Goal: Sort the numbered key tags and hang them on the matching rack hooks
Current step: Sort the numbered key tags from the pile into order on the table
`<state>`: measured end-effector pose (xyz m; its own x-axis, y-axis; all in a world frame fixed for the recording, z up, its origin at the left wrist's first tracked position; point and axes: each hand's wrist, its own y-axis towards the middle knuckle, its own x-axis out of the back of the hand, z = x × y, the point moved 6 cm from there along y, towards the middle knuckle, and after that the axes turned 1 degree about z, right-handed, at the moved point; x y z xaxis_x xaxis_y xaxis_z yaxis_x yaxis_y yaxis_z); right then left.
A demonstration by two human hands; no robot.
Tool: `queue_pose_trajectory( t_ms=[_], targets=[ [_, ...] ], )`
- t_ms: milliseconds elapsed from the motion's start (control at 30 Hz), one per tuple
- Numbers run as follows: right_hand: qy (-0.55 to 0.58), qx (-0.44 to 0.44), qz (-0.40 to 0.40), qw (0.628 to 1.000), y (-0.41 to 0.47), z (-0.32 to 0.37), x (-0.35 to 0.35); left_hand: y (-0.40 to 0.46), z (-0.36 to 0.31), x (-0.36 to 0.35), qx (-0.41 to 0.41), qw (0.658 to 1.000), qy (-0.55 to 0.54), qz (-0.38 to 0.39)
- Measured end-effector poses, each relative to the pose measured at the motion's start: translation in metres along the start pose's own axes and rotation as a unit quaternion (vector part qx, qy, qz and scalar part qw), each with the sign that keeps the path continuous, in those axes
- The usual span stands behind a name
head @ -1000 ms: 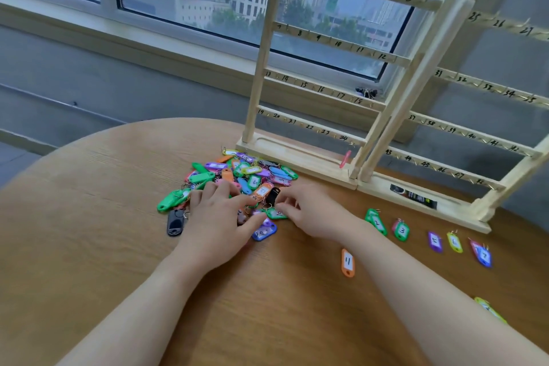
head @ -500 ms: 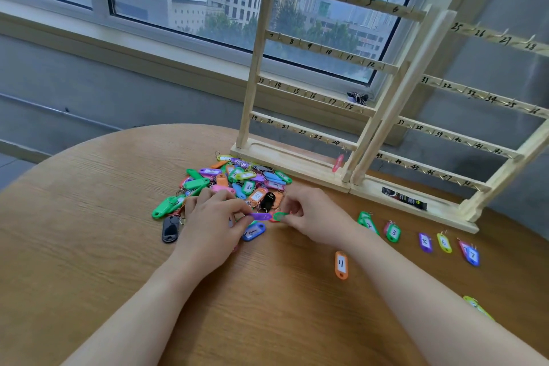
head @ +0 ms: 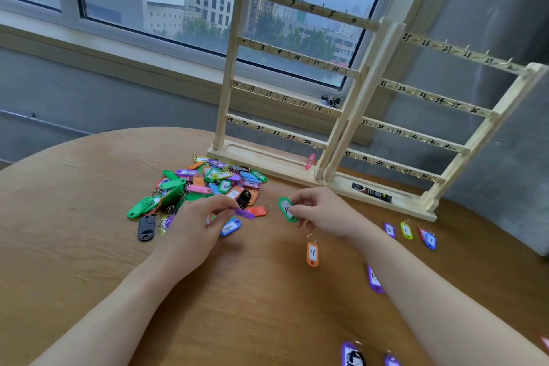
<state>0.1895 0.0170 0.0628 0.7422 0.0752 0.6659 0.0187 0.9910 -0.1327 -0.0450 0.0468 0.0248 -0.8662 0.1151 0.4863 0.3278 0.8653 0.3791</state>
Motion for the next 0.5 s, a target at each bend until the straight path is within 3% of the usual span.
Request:
queue_pose_trajectory(
  t_ms=[500],
  targets=[
    [0.095, -0.072, -0.086, 0.989, -0.057, -0.048, 0.042, -0.020, -0.020, -0.013, -0.029, 0.995, -0.010, 0.094]
  ],
)
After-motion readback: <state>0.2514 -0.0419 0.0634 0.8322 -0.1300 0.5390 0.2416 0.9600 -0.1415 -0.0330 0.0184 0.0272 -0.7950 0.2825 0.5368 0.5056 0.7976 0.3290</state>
